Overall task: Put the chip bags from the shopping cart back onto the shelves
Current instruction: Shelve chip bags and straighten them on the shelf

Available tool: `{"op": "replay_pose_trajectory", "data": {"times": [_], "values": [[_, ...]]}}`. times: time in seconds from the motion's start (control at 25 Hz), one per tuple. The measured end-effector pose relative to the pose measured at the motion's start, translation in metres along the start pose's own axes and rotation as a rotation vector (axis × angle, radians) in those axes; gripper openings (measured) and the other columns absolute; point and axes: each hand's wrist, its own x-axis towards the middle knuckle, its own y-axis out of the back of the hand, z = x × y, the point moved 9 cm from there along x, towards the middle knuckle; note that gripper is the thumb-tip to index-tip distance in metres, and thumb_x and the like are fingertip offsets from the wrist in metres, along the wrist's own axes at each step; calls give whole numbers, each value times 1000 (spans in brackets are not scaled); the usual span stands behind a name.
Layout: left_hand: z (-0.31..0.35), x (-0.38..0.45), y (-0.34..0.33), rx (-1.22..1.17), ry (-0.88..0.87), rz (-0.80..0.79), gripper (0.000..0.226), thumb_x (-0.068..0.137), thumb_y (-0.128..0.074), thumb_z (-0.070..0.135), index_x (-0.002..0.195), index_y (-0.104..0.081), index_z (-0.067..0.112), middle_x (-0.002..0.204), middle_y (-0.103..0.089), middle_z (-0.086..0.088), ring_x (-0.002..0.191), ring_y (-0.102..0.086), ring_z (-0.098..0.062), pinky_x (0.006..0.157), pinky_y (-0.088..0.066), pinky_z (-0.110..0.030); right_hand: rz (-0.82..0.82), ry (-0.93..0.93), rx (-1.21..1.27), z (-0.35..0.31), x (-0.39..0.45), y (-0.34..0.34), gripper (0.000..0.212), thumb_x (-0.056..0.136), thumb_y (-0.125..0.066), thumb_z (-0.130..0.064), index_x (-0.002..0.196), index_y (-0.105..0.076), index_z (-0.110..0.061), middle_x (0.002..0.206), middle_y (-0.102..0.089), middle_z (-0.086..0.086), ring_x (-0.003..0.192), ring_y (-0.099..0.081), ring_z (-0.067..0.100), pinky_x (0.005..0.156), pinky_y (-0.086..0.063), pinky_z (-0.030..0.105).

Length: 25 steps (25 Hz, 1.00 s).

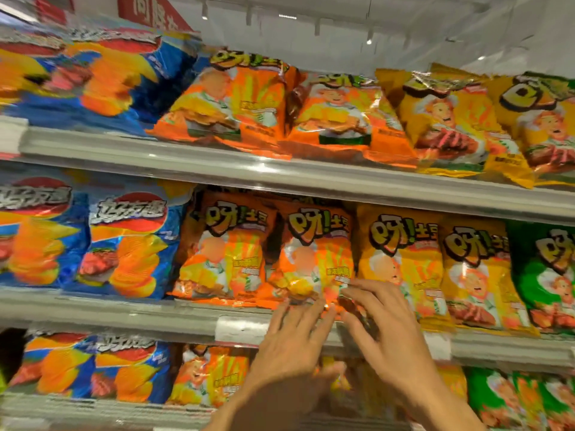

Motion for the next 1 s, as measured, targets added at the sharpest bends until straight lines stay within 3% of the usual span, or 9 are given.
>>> {"op": "replay_pose_trajectory", "data": {"times": [0.08,0.16,0.24,0.36,0.48,0.64,0.8,0.88,1.0], "values": [[-7,-9,13,-96,-48,64,64,88,-34,68,120,-74,29,131,-68,4,118,-66,-14,100,-53,-38,-88,-74,25,-14,4,-20,38,101,-53,-46,130,-66,-25,138,-56,-9,131,-50,17,109,-42,39],[-40,-23,32,-180,-19,173,54,85,-44,59,114,-77,28,129,-69,-3,120,-65,-23,94,-56,-45,-183,-140,9,-22,5,-36,48,98,-47,-49,138,-60,-27,146,-48,-10,139,-43,18,115,-37,41],[-90,-40,47,-230,117,253,52,85,-56,52,128,-69,26,146,-55,-10,138,-46,-31,105,-44,-54,-262,-208,-40,-24,2,-45,58,93,-43,-54,143,-55,-27,153,-41,-10,144,-39,17,117,-36,41],[-149,-63,38,-209,283,141,67,99,-40,60,158,-26,33,169,4,0,155,12,-26,125,-5,-48,-232,-235,-168,-36,8,-41,65,92,-39,-60,141,-58,-21,146,-50,0,134,-51,26,105,-46,46],[-159,-66,22,-165,250,49,75,100,-26,64,161,5,33,165,28,4,151,29,-23,125,10,-42,-69,-98,-287,-68,26,-40,55,103,-41,-54,143,-56,-19,143,-53,8,130,-52,33,100,-49,50],[-155,-70,8,-114,255,-4,79,101,-22,65,158,20,29,163,33,2,151,28,-27,123,16,-45,-351,-102,-430,-81,25,-103,82,92,-1,-73,160,-21,-31,172,-3,2,158,2,30,127,-8,53],[-154,-72,4,-111,275,3,80,101,-22,66,159,17,26,166,25,-2,153,24,-28,124,12,-48,-377,-136,-498,-77,18,-117,80,89,9,-75,158,6,-36,167,26,-5,151,34,23,123,18,47],[-153,-75,5,-118,292,-11,79,101,-22,65,160,11,25,168,20,-3,153,23,-28,124,11,-49,-400,-115,-496,-77,20,-112,81,87,8,-77,159,2,-39,168,20,-6,154,26,23,126,10,48],[-147,-74,11,-145,312,28,76,101,-23,64,161,-1,23,169,10,-2,153,22,-27,123,12,-51,-246,-106,-343,-89,41,-81,67,96,-20,-66,147,-51,-33,158,-43,-3,148,-33,27,117,-30,46]]}}
